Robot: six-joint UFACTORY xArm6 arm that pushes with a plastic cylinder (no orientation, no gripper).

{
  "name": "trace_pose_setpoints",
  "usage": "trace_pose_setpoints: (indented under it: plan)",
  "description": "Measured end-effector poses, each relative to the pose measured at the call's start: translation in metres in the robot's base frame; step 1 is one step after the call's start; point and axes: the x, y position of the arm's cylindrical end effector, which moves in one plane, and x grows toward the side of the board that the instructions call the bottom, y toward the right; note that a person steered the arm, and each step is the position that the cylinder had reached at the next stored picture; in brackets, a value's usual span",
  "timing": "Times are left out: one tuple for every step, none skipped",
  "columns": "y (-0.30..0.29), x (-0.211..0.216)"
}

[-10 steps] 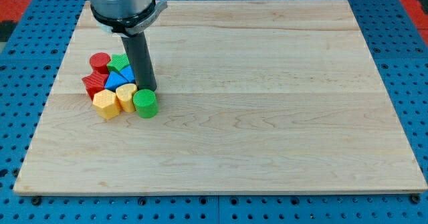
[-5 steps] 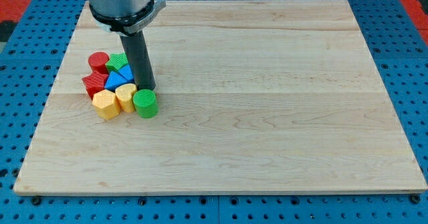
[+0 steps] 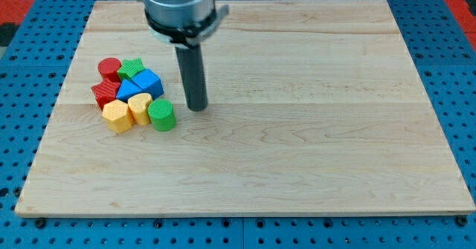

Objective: Point your arm to yellow hexagon

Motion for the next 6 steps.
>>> trace_pose_setpoints:
  plan:
    - [0.001,0.041]
    - [-0.019,0.065]
    - [-0.058,0.071]
    - [-0.106,0.071]
    - [-0.122,0.048]
    - [-0.124,0.034]
